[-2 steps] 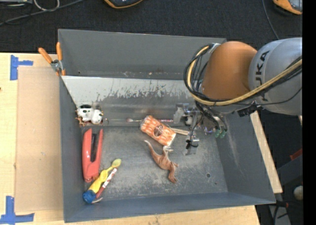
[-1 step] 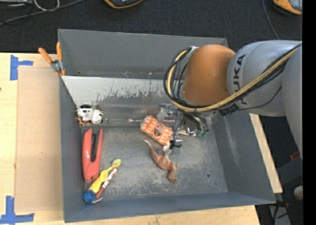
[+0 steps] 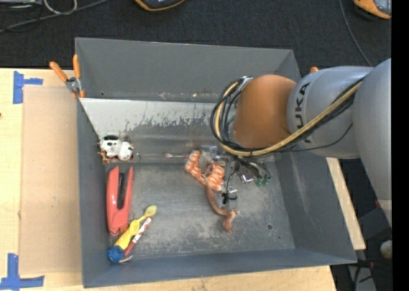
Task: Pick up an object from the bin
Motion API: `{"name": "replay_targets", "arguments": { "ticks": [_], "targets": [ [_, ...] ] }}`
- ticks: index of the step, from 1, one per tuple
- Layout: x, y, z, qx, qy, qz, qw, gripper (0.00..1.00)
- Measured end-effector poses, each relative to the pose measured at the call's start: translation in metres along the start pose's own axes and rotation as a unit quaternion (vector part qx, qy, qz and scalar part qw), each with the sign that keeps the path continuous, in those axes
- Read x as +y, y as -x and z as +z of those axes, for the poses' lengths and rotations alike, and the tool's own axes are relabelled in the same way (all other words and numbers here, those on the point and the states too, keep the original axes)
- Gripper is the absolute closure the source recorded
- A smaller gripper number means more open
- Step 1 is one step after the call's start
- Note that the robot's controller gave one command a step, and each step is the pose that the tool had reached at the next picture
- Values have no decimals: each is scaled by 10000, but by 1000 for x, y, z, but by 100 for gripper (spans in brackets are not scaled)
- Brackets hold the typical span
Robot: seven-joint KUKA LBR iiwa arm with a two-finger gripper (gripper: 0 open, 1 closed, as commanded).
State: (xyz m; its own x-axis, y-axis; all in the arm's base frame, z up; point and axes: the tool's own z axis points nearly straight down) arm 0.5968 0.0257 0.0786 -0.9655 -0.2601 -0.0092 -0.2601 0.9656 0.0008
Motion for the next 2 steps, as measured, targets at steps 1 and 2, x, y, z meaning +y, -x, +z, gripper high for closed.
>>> {"name": "replay_targets", "arguments": {
  "ticks": [1,2],
  "targets": [
    [4,1,6,23,-20,872,9962,0],
    [34,-5,-47,39,0,2551,9669,0]
  ]
}}
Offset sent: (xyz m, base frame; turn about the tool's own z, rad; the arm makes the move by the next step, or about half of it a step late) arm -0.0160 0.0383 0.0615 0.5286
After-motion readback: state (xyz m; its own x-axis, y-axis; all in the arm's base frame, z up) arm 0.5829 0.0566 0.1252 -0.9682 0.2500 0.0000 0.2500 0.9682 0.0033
